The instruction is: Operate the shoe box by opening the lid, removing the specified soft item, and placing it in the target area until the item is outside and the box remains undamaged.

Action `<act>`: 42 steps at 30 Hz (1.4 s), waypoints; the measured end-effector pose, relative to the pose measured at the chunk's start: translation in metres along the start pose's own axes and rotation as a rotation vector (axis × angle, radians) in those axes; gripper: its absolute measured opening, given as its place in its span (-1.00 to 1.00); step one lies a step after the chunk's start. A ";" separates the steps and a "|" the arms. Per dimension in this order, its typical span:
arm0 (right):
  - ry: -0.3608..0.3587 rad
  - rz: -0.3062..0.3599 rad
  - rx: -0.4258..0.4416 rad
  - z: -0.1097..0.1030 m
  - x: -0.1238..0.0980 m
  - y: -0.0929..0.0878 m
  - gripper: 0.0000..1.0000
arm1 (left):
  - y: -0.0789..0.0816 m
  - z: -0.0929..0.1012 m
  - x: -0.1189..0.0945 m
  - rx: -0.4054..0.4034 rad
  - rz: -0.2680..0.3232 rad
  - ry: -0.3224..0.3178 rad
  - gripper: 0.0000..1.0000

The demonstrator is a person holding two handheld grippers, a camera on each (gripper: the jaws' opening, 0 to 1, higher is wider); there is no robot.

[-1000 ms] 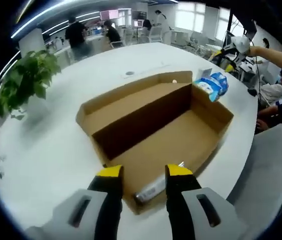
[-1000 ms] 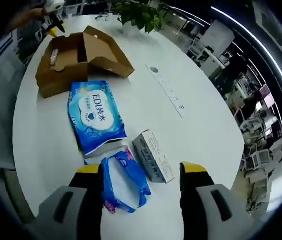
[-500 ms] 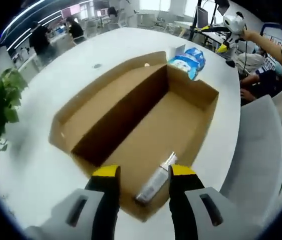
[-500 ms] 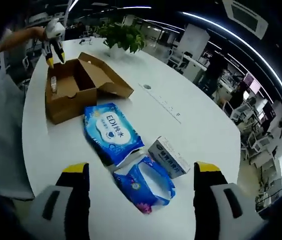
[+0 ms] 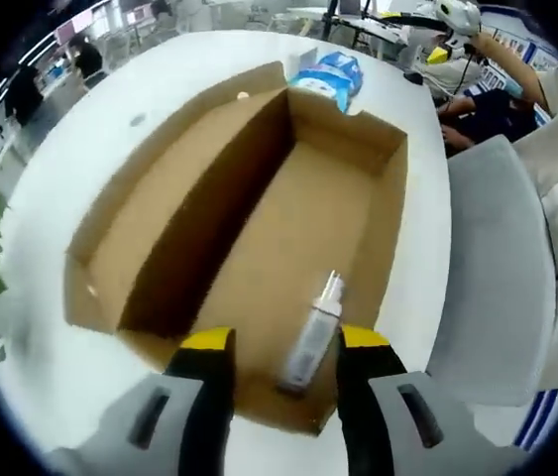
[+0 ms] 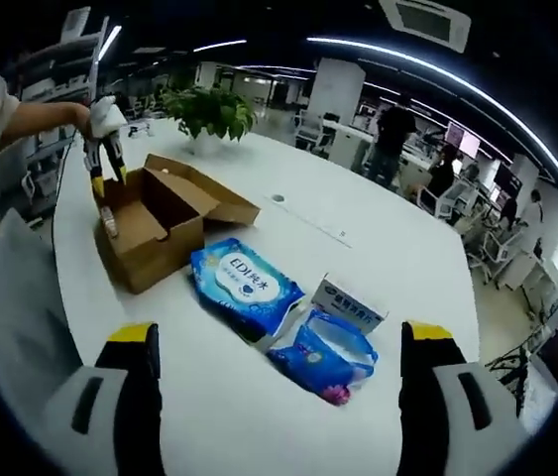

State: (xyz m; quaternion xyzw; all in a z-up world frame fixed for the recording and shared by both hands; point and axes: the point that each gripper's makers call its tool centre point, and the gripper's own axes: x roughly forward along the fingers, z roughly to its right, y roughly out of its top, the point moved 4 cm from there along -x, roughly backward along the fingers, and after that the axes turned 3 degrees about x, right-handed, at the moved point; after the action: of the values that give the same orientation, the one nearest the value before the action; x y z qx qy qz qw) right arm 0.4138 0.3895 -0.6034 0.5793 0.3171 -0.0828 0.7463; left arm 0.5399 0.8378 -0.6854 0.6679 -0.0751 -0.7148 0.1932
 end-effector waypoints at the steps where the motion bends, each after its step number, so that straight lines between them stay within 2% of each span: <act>1: -0.002 0.001 0.008 -0.003 -0.003 -0.001 0.92 | 0.001 0.000 0.001 0.015 -0.007 -0.009 -0.19; 4: -0.007 0.009 0.030 -0.011 -0.010 -0.005 0.92 | 0.002 -0.001 0.006 0.076 -0.029 -0.035 -0.17; 7: -0.005 0.015 0.063 -0.019 -0.017 -0.010 0.92 | 0.002 -0.001 0.010 0.149 -0.076 -0.064 -0.13; 10: -0.007 0.015 0.085 -0.029 -0.022 -0.013 0.92 | 0.000 0.000 0.014 0.192 -0.158 -0.094 -0.10; 13: -0.006 0.021 0.107 -0.033 -0.025 -0.016 0.92 | -0.001 -0.001 0.018 0.211 -0.207 -0.112 -0.08; 21: -0.027 0.016 0.113 -0.045 -0.034 -0.026 0.92 | -0.003 0.000 0.032 0.325 -0.283 -0.220 -0.13; 26: -0.037 -0.001 0.117 -0.045 -0.037 -0.033 0.92 | -0.003 0.004 0.041 0.343 -0.293 -0.248 -0.18; 30: -0.047 0.021 0.147 -0.045 -0.038 -0.032 0.92 | -0.003 0.007 0.045 0.351 -0.297 -0.270 -0.25; 33: -0.050 0.023 0.160 -0.047 -0.038 -0.033 0.92 | -0.004 0.005 0.047 0.353 -0.306 -0.263 -0.22; 36: -0.045 0.024 0.167 -0.049 -0.037 -0.034 0.92 | -0.005 0.007 0.050 0.355 -0.308 -0.269 -0.28; 42: -0.033 0.014 0.165 -0.053 -0.033 -0.034 0.92 | -0.006 0.008 0.057 0.359 -0.289 -0.248 -0.33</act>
State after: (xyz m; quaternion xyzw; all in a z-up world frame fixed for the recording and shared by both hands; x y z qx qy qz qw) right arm 0.3515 0.4190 -0.6188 0.6396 0.2927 -0.1129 0.7018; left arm 0.5286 0.8207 -0.7395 0.6027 -0.1276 -0.7865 -0.0434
